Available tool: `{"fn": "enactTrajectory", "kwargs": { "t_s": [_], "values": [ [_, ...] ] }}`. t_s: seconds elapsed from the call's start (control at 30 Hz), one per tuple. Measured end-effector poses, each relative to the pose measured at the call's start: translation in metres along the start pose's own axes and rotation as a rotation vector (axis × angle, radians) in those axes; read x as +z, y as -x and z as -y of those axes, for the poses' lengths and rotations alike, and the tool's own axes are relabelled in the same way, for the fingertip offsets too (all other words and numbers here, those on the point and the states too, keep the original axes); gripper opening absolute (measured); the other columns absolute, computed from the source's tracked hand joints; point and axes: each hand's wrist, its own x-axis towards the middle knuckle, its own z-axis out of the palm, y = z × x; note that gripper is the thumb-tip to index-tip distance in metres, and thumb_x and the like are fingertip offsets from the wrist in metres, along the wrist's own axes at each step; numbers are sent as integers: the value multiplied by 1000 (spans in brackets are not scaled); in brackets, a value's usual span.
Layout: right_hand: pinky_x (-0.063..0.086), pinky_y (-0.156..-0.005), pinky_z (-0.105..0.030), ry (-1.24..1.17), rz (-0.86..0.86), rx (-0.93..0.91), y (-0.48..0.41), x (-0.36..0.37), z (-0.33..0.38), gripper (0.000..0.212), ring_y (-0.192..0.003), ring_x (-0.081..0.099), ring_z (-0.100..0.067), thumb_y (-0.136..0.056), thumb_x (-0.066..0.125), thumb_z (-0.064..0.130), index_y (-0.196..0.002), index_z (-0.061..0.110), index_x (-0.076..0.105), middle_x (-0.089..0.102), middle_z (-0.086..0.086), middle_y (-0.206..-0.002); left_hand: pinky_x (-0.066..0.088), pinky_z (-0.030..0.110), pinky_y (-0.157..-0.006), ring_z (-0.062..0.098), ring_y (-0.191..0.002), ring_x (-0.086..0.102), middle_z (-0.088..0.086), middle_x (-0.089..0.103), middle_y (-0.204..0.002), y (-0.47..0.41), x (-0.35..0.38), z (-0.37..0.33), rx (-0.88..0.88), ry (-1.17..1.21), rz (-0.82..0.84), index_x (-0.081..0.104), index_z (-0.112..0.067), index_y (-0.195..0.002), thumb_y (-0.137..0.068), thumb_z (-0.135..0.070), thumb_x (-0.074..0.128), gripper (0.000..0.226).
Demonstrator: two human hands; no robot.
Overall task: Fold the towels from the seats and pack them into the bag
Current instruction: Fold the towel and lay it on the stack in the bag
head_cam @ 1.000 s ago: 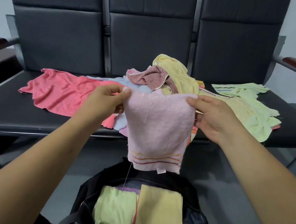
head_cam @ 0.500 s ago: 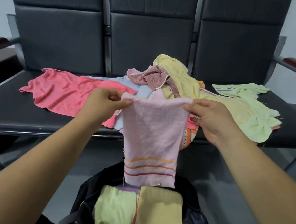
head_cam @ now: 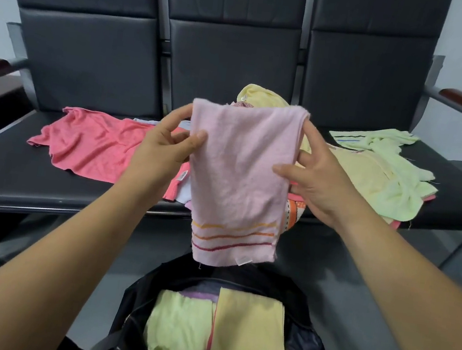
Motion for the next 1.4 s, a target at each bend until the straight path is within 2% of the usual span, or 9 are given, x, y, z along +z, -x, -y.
{"fn": "enactTrajectory", "kwargs": {
  "t_s": [0.13,0.3,0.37,0.57,0.7,0.93,1.2,1.3,1.4],
  "values": [
    [56,-98,-43,180,-25,1,2,3,-3,92,-121,64,-13,-87,69,-6,-156,40,30,61,0,-140,50,42,-105,14,-107,67,3,76,-114,1,-8,6,-39,-330,276,25,-61,-146,-95,-10,68,84],
    [55,-64,-29,187,-87,-16,4,3,-3,69,-75,71,-15,-91,56,-12,-136,39,47,77,-6,-93,49,70,-82,27,-76,48,25,56,-80,-1,-8,14,-103,-451,264,43,-57,-133,-98,-20,58,53],
    [49,-61,-28,242,-128,-27,5,3,-1,54,-69,64,-17,-95,55,-8,-124,38,57,75,1,-81,42,58,-62,27,-70,38,14,45,-75,-1,-5,15,-110,-399,232,47,-41,-119,-101,-13,53,34],
    [47,-104,-26,451,70,96,2,-2,0,18,-109,65,-1,-82,80,20,-100,24,81,75,12,-110,48,26,-77,2,-88,61,-16,67,-104,1,-3,9,-140,-430,279,72,-35,-105,-83,-36,78,23],
    [41,-72,-4,791,220,79,7,-5,-1,27,-79,57,17,-74,85,8,-94,24,77,67,24,-86,42,9,-63,-16,-72,56,-25,65,-92,4,-2,8,-24,-758,364,71,-32,-108,-86,-16,78,28],
    [54,-78,-35,261,-6,190,3,-11,-15,16,-88,63,-17,-87,78,9,-88,22,68,67,-6,-98,42,13,-55,-2,-55,48,-20,57,-67,5,4,15,-93,-624,308,64,-26,-98,-98,-20,63,6],
    [61,-86,-38,-390,-92,573,-3,-14,-17,21,-95,68,-25,-90,64,-7,-107,5,60,63,-20,-111,49,23,-52,7,-52,55,-5,38,-86,3,14,22,-435,-34,101,66,-17,-111,-96,-26,66,18],
    [63,-79,-36,-312,50,552,-1,-16,-9,32,-93,72,-24,-83,67,-10,-113,1,61,69,-17,-107,57,39,-88,23,-95,71,7,72,-113,3,6,24,-442,-103,251,72,-21,-110,-71,-34,89,45],
    [60,-91,-45,151,34,487,2,-14,-9,38,-110,68,-36,-77,72,-19,-110,1,69,64,-23,-126,55,34,-93,15,-99,71,-9,76,-103,4,0,21,-284,-499,338,77,-29,-107,-68,-28,88,41]
  ]
}}
